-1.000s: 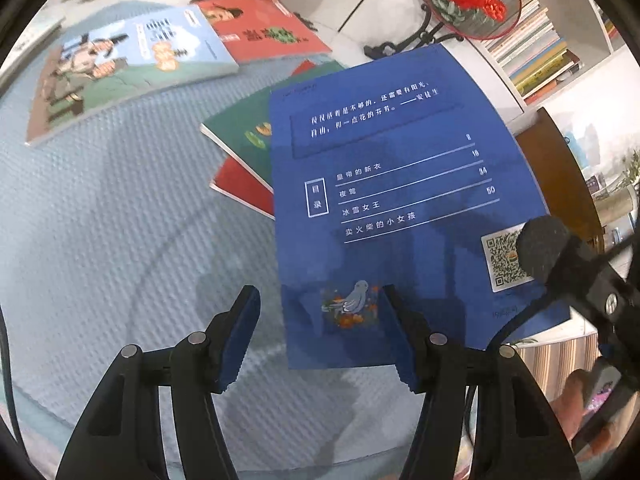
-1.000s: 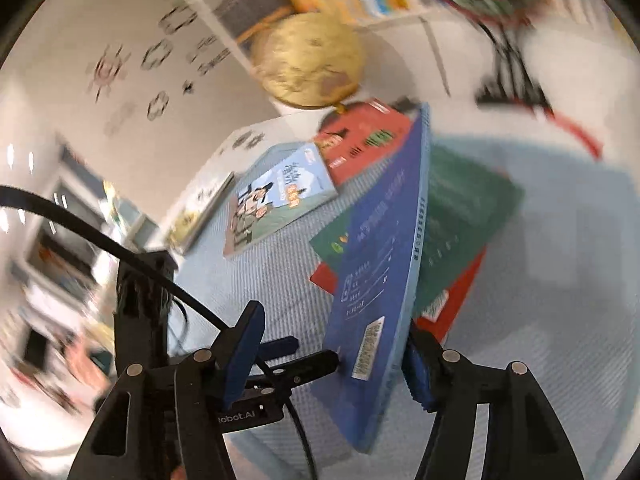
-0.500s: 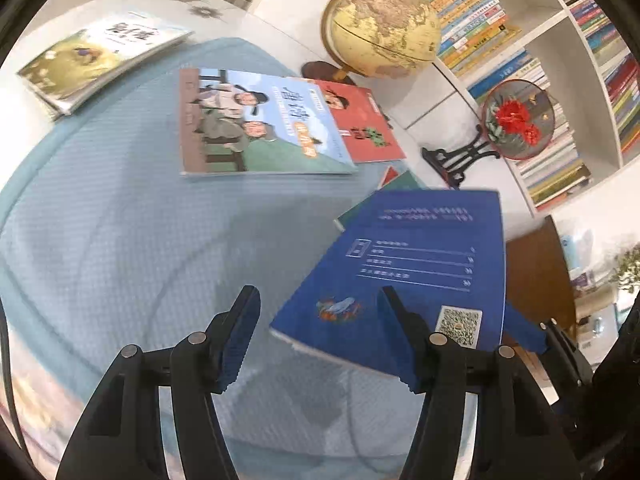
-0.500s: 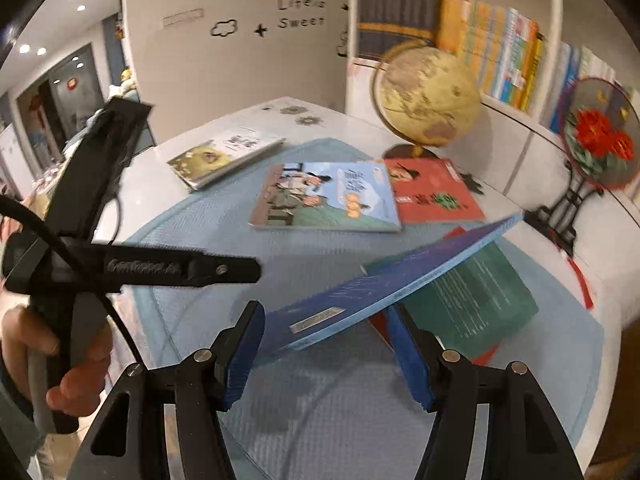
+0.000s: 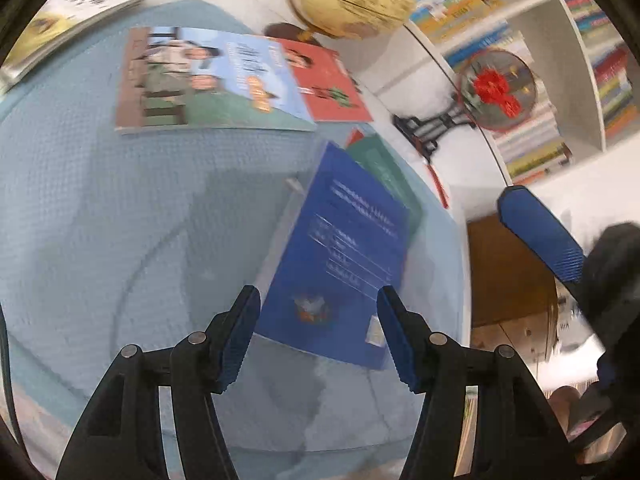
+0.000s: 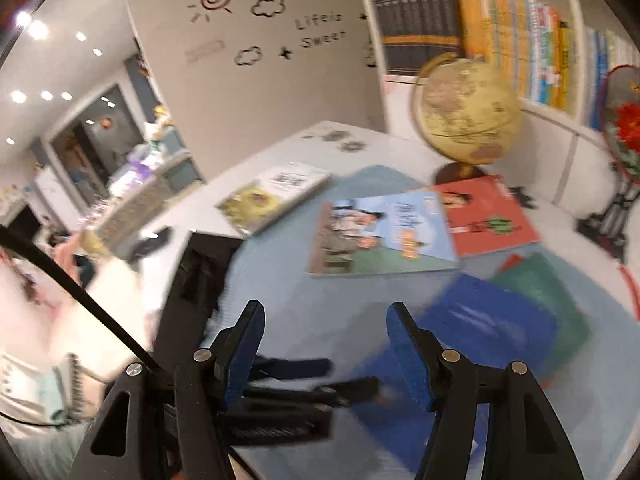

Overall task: Organize books
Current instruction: 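Lift the blue workbook with the left gripper while the right gripper grips its edge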

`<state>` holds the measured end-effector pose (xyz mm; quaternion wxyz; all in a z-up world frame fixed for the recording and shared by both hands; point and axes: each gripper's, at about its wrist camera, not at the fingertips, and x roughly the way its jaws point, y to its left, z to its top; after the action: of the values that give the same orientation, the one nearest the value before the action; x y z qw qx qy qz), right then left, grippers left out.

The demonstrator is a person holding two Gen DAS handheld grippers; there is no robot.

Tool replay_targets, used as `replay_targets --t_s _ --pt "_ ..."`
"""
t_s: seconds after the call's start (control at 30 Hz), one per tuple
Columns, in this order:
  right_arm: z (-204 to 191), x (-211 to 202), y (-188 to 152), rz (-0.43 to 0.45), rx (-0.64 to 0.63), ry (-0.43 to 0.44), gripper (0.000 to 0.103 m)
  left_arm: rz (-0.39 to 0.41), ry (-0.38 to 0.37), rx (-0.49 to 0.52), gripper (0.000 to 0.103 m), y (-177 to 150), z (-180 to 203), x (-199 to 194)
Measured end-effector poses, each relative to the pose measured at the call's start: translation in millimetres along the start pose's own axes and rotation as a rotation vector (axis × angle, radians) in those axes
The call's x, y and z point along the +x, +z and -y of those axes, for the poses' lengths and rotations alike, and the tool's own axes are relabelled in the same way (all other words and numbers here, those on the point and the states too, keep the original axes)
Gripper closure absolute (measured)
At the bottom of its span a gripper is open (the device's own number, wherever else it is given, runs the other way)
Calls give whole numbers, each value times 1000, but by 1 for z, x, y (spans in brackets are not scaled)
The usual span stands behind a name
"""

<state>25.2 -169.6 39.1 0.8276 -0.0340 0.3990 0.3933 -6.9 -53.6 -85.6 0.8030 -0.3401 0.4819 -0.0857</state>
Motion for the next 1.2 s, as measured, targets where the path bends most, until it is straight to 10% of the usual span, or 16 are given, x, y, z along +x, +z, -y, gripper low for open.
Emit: replay_targets --t_s 0.27,0.5,0.73,1.0,1.2 --pt "109 28 -75 -201 260 -265 40 15 86 -18 46 4 -24 -5" --pt "168 18 -151 -252 566 -227 40 -72 120 94 46 -3 12 58" --pt "159 13 -158 -251 486 -242 33 -193 59 134 45 -15 43 91" --pt "194 -5 -169 -210 634 -32 31 -213 91 189 45 -44 49 88" --pt "196 -41 -151 -49 688 372 31 -222 27 136 45 -44 32 78"
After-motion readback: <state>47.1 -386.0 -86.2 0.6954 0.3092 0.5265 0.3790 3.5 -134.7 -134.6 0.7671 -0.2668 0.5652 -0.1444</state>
